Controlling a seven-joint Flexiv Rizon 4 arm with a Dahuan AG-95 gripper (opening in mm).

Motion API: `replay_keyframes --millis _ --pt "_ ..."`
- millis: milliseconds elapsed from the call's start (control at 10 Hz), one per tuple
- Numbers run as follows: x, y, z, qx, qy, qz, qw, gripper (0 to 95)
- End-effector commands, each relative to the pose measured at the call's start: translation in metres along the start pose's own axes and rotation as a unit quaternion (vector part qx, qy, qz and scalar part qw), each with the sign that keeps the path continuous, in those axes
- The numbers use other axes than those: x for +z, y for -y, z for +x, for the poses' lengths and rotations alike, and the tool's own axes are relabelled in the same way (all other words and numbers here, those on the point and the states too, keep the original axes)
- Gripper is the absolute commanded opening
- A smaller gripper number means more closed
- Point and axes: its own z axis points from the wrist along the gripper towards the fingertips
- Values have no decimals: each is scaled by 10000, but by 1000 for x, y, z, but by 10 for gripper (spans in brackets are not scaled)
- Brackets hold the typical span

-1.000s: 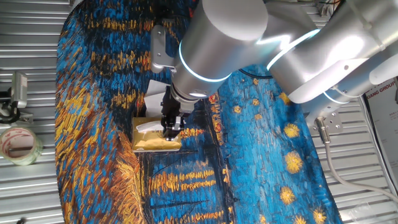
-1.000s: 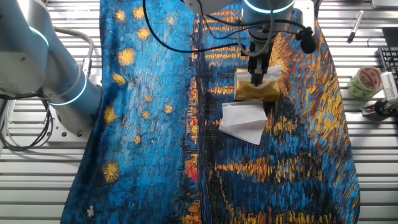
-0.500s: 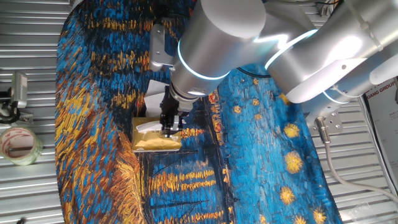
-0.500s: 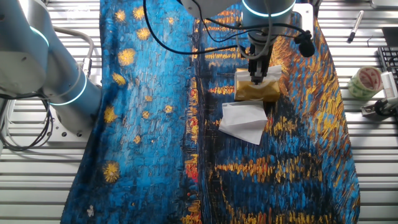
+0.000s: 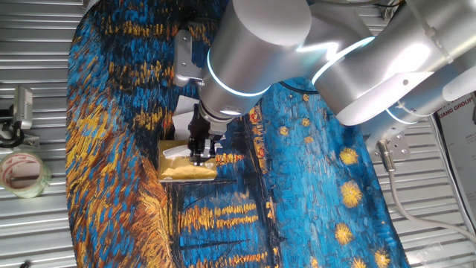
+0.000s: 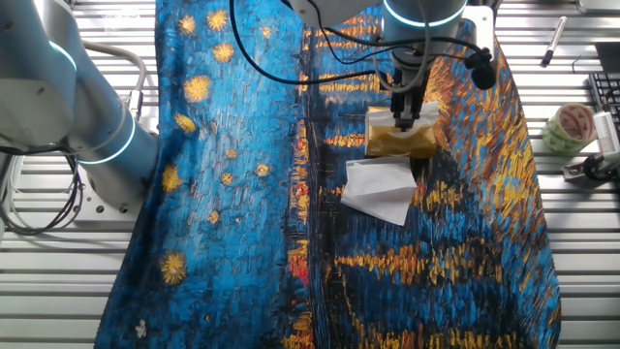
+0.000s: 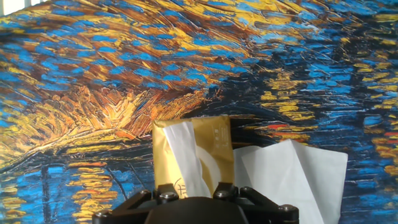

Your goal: Pull out a napkin

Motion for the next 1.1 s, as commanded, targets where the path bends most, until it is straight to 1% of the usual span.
replay_keyframes --millis 100,300,400,900,1000,1100 --pt "0 0 1 1 -10 -6 10000 380" --pt "0 0 1 3 -14 2 10000 380" --pt "0 0 1 29 -30 -5 10000 190" --pt "0 0 1 36 -33 -15 10000 190" --pt "0 0 1 90 -40 -23 9999 0" --pt "0 0 1 107 -48 -22 9999 0"
